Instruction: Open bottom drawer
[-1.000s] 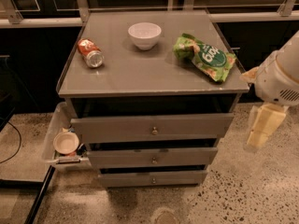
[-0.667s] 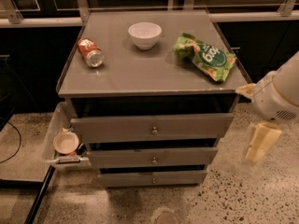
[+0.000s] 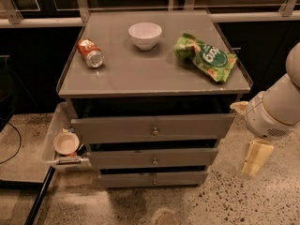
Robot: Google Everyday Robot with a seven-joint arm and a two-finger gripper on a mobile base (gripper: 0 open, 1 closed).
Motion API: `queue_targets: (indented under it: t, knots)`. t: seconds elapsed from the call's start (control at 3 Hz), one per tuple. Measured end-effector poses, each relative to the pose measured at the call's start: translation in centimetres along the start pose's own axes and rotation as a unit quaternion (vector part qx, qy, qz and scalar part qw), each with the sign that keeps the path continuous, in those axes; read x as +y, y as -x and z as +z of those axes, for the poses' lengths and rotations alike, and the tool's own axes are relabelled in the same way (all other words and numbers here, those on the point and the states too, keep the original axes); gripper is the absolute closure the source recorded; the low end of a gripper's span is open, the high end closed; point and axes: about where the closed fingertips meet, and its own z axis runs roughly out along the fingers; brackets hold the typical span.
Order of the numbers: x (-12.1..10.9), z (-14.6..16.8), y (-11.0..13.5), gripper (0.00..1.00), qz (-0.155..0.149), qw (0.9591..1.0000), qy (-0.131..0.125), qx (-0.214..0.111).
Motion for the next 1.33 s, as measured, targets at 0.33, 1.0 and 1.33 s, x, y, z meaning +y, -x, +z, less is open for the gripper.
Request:
queue_targets:
  t: [0.33,1.0,1.33]
  knots:
    - [0.4,1.3,0.0,0.00,0.002,0.9998,0.014,-0.011]
    - [3.6,12.4,-1.6,0.00,-0.018,0.9977,0.046,-0.046]
    - [4.3,17.2,-2.5,0.00,-0.034,0.9960,0.041,-0.072]
